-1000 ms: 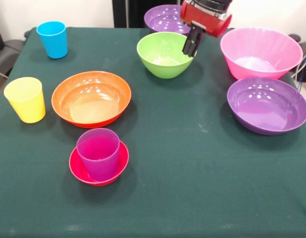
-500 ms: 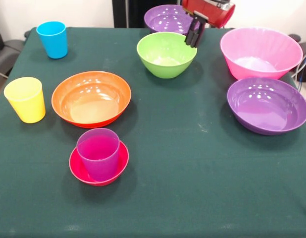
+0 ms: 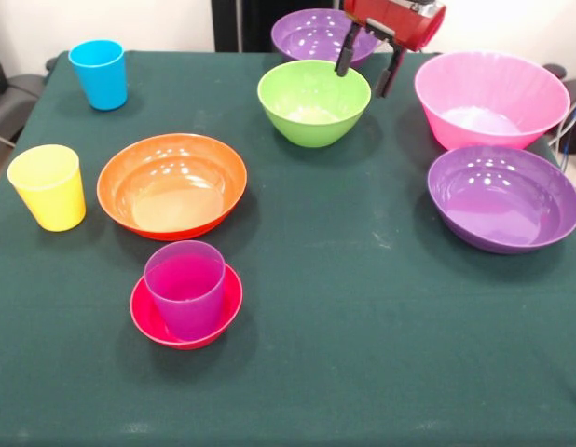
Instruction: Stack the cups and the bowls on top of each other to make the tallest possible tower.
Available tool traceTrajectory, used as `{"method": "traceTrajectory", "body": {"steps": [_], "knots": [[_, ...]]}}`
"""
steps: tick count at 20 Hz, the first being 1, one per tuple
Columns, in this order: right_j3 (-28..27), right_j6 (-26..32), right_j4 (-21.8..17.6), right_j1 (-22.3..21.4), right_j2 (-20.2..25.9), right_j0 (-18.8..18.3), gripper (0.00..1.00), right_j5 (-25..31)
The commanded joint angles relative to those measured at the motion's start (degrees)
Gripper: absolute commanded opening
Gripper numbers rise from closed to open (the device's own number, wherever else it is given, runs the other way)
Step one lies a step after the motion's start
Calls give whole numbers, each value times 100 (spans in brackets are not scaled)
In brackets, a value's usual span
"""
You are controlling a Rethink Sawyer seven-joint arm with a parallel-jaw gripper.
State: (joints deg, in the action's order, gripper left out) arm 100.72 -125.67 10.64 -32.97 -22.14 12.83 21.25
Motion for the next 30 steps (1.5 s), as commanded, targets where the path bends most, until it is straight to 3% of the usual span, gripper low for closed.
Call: {"method": "traceTrajectory", "body": {"steps": [1,13,30], "knots": [[-190,-682,-18,105,357,66,100,422],[-64,-692,-26,171,421,42,100,233],[631,-859,49,484,924,-239,100,-730]]}}
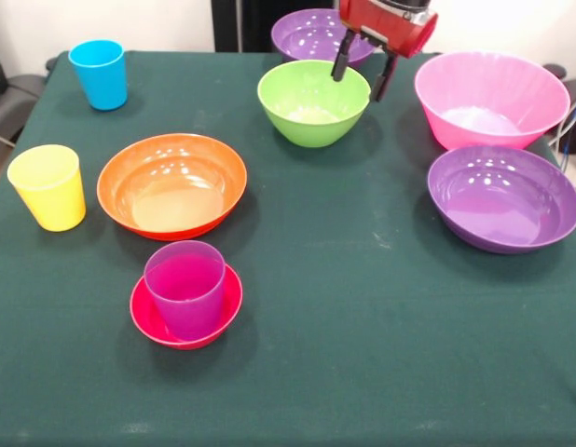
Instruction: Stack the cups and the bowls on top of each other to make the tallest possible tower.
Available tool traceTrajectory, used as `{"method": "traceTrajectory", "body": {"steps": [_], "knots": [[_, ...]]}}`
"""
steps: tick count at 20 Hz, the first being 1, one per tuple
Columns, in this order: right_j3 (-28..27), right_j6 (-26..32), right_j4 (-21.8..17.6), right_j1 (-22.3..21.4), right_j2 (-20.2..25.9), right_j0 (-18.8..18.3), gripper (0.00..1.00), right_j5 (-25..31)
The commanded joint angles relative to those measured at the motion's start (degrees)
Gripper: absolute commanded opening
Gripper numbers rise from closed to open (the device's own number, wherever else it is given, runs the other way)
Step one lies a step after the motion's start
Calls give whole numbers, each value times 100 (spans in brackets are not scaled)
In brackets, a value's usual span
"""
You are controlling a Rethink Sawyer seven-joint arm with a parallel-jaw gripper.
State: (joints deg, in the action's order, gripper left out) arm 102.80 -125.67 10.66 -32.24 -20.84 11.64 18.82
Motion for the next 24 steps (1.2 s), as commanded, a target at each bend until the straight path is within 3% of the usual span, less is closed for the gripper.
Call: {"method": "traceTrajectory", "body": {"steps": [1,10,24], "knots": [[439,-857,47,438,828,-143,100,-548],[448,-852,66,624,905,-168,100,-805],[314,-1164,258,1290,1162,-183,100,-1749]]}}
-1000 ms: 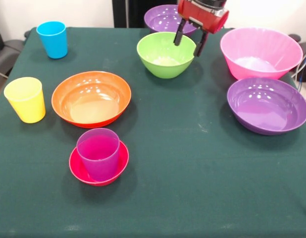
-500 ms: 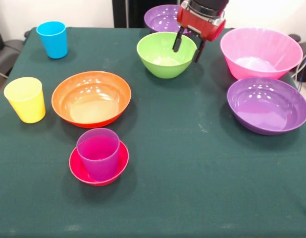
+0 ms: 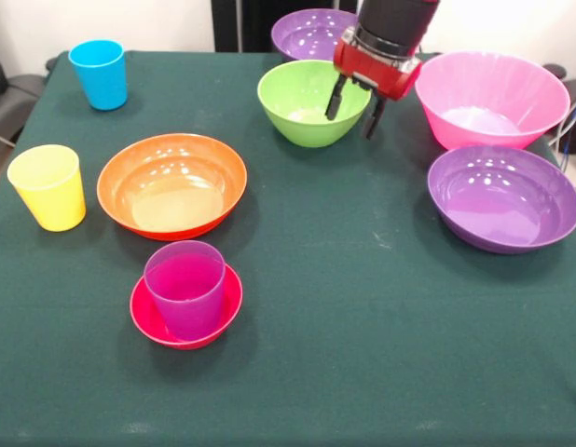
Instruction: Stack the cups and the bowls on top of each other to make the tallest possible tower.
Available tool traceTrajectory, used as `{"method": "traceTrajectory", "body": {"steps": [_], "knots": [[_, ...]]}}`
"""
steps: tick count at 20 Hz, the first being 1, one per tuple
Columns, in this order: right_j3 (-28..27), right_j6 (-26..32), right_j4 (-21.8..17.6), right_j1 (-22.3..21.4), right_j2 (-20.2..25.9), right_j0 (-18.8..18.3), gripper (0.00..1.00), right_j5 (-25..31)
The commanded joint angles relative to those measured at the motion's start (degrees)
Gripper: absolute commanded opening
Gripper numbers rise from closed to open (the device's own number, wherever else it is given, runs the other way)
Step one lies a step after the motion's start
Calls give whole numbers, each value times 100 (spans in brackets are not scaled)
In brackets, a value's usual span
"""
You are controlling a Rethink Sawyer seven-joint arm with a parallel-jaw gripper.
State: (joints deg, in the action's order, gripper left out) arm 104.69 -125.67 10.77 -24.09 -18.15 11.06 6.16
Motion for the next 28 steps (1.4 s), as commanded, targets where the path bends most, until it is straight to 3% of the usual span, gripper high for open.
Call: {"method": "traceTrajectory", "body": {"steps": [1,28], "knots": [[123,-1160,249,492,900,-130,100,-517],[164,-1024,235,333,832,-142,100,-353]]}}
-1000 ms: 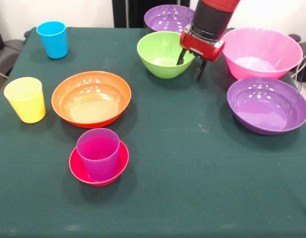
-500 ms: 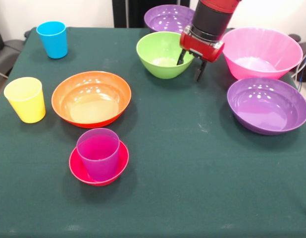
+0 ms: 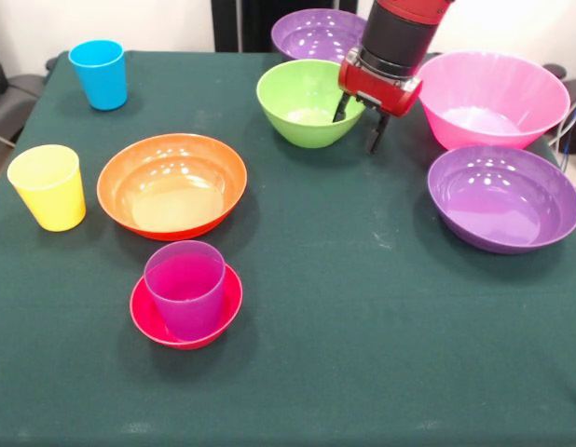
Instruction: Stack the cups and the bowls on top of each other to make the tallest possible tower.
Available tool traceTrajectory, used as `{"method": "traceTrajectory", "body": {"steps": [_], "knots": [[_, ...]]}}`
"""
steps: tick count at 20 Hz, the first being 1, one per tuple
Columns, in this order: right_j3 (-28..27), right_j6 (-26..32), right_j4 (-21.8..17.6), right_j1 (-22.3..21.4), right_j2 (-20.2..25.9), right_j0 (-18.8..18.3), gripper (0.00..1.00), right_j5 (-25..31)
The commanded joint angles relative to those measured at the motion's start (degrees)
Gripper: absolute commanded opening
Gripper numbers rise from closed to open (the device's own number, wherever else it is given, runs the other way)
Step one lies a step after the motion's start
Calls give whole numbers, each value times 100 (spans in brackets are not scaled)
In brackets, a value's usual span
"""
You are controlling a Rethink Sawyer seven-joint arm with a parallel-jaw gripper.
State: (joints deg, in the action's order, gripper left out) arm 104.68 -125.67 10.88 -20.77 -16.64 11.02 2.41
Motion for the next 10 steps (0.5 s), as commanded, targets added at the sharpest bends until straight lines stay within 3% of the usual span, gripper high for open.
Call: {"method": "traceTrajectory", "body": {"steps": [1,10], "knots": [[166,-1018,225,-20,684,-143,100,47],[181,-904,199,-265,620,-145,100,377]]}}
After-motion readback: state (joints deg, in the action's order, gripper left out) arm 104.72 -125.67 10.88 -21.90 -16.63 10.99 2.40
